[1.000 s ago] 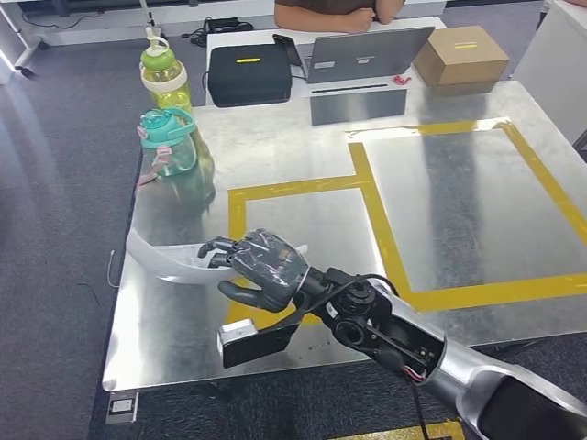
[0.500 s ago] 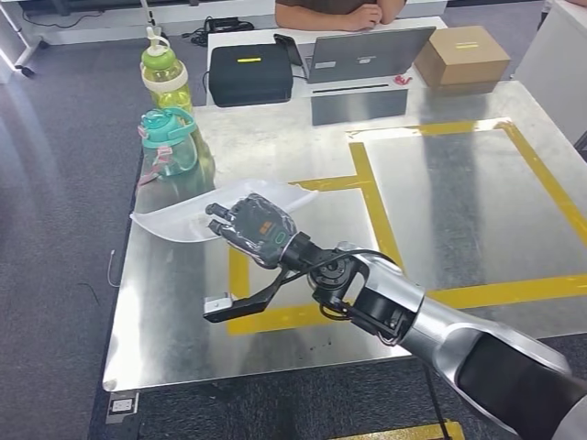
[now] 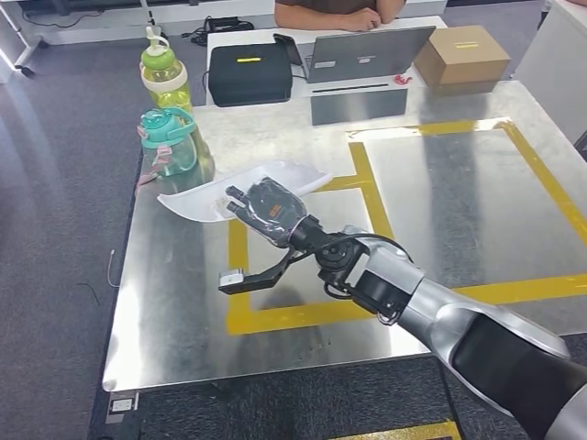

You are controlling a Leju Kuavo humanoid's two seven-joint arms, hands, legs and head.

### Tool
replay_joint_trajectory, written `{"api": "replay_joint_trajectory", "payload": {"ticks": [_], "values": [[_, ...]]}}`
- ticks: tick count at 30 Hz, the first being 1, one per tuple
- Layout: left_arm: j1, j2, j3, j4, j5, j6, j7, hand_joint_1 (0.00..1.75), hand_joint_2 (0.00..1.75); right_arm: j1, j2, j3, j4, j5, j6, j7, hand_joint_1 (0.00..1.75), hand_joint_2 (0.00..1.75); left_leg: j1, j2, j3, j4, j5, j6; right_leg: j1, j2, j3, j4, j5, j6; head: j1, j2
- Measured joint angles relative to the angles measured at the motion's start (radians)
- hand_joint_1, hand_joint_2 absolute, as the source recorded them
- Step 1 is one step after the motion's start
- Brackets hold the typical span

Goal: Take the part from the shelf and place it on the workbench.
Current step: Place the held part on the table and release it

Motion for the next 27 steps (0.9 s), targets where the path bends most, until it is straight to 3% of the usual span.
{"api": "replay_joint_trajectory", "payload": {"ticks": [27], "values": [[0.001, 0.0, -0.001, 0.0, -0.02, 0.049, -0.043, 0.0, 1.75, -0.023, 0.0, -0.076, 0.294, -0.029, -0.045, 0.026, 1.75, 1.75, 0.0, 0.001, 0.0, 0.001, 0.0, 0.0, 0.0, 0.001, 0.0, 0.0, 0.0, 0.0, 0.001, 0.0]]}}
